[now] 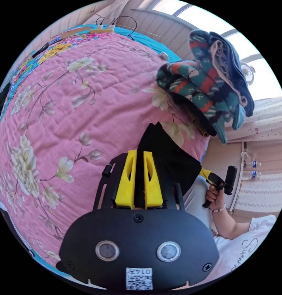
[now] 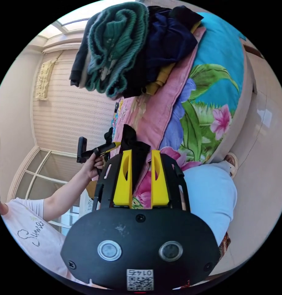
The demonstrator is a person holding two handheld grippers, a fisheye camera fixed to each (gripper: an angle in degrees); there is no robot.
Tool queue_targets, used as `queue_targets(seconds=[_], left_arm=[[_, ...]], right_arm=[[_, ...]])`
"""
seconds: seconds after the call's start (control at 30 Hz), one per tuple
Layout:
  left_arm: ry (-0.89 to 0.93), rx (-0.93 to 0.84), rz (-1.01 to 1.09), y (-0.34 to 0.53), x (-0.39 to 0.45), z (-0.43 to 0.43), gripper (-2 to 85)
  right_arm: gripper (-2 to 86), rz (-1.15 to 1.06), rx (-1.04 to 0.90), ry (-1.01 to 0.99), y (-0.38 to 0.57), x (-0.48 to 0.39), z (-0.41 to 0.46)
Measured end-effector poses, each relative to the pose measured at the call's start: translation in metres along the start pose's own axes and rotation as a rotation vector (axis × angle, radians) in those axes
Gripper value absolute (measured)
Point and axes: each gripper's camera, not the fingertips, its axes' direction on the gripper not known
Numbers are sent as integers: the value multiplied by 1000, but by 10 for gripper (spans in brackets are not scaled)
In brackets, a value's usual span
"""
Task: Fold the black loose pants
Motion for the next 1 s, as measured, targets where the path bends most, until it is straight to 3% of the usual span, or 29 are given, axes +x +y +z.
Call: queue_targets(seconds=[0.13,0.33,0.4,0.47,0.63,0.77,0.9,1.0], left_arm=[[8,36,38,-25,1,4,76],[16,-115,8,-64,-10,60,89],[-33,-138,46,-72,-9,64,77],[-28,-137,67,-79,-13,63,4],[-12,-71,-5,-76,-29,68,-9],[123,-47,-114,-74,-52,70,-9],[165,-50,-139,-75,-57,65,-9],[173,-60,-27,-78,-38,59,-7]], right_arm=[[115,-3,-18,-12,-3,5,2],[128,-33,-93,24,-7,4,10],[125,-6,-90,-15,-8,11,8],[122,-6,-97,-20,-10,12,7],[129,-41,-131,33,-15,1,10],[89,-64,-135,147,-19,-5,16],[34,-83,-110,35,-16,-7,2],[24,-100,-95,-23,-9,-13,-19]])
